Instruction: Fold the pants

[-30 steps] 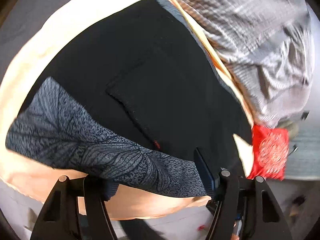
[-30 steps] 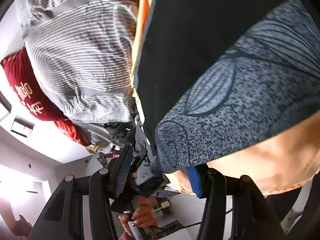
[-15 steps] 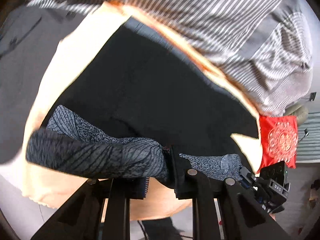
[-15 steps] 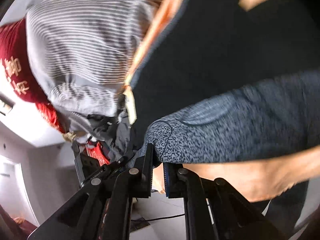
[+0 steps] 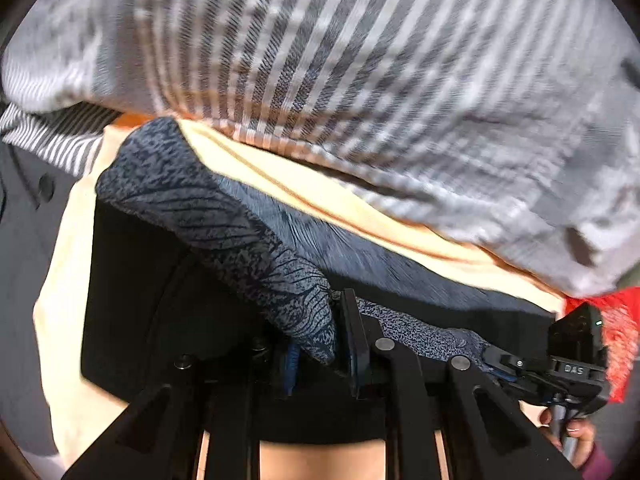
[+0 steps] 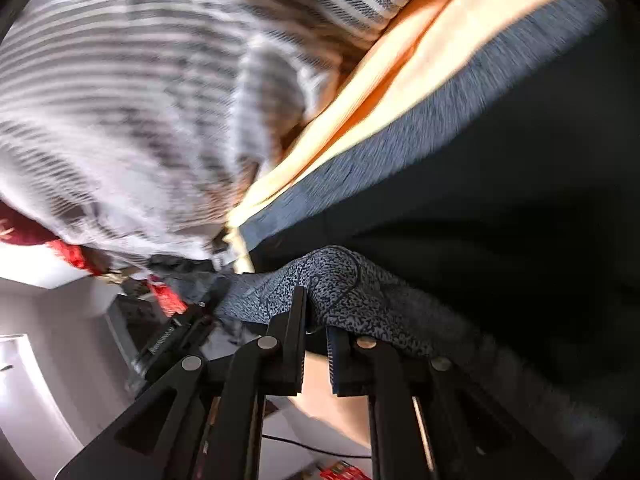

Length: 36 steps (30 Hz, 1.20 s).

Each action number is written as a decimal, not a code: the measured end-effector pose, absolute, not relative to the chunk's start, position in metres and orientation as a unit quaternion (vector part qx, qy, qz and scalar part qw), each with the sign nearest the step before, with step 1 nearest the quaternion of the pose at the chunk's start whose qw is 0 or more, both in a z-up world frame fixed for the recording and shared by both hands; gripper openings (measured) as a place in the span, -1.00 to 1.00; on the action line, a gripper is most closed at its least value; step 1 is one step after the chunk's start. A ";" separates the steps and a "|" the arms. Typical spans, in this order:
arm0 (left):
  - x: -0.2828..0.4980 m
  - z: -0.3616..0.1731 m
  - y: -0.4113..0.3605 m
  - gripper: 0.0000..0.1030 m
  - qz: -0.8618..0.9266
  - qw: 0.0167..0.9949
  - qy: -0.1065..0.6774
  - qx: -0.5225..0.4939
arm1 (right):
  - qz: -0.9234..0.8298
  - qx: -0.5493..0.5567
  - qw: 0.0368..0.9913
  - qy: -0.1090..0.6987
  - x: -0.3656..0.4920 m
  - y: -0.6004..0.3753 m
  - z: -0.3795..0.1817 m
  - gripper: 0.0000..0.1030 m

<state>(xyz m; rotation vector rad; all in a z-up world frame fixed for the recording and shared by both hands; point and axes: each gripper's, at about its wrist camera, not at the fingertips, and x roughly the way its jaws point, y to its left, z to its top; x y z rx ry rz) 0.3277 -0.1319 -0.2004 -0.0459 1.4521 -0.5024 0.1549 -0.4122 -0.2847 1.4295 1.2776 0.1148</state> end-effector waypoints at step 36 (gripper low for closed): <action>0.224 -0.237 -0.192 0.78 -0.155 0.722 0.632 0.235 | 0.082 0.494 0.622 0.602 0.124 -0.442 -0.282 0.29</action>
